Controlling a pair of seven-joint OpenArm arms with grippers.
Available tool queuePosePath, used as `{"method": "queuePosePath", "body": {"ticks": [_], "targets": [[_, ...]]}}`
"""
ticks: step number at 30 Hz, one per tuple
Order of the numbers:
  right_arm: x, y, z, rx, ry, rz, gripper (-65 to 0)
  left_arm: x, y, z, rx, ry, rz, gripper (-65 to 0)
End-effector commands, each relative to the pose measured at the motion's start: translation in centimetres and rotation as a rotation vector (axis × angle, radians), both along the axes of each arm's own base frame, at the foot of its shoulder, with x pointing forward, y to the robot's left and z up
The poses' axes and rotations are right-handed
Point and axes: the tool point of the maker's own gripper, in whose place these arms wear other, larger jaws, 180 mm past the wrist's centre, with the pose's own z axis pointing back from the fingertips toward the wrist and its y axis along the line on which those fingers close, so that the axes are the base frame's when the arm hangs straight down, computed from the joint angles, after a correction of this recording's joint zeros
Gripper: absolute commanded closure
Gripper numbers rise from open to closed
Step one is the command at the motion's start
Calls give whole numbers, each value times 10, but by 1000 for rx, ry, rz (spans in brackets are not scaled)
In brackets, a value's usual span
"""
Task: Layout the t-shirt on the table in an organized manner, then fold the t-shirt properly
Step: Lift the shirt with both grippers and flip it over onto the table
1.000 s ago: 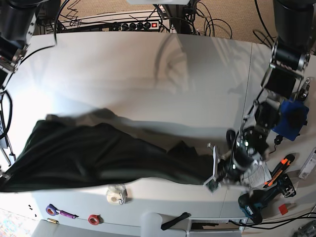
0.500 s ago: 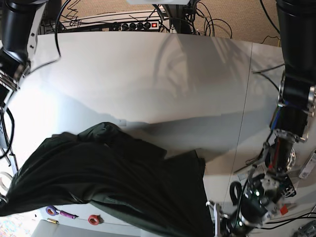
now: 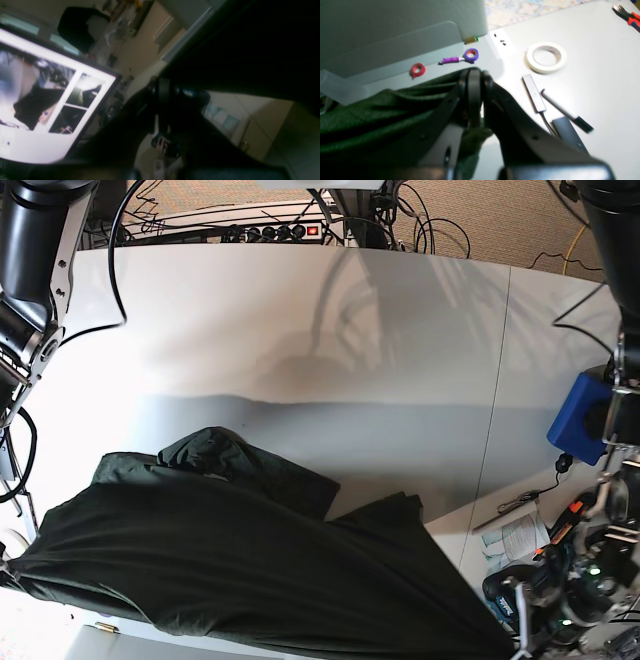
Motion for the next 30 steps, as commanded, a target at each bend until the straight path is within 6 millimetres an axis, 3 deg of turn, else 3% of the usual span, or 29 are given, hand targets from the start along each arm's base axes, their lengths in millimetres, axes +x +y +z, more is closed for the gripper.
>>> {"method": "queuePosePath", "body": {"ticks": [1, 5, 9, 16, 20, 25, 28, 30], "targets": [[-6, -20, 38, -31, -87, -52, 0, 2, 25, 35, 11, -76, 61, 0], [-12, -28, 40, -40, -74, -67, 0, -7, 50, 34, 1, -42, 80, 0], [-15, -31, 43, -36, -79, -69, 0, -14, 59, 31, -11, -6, 76, 0], [-13, -19, 37, 0, -56, -6, 0, -15, 52, 25, -59, 18, 58, 0], [-11, -13, 36, 2, -55, 29, 0, -18, 48, 11, -51, 54, 36, 0], [-15, -7, 23, 9, 20, 63, 0, -28, 50, -27, -45, 135, 48, 0], [-21, 12, -6, 36, 89, 185, 0, -44, 49, -73, -61, 242, 54, 0], [-32, 25, -37, 79, 143, 256, 0, -65, 40, -115, -95, 360, 24, 0]]}}
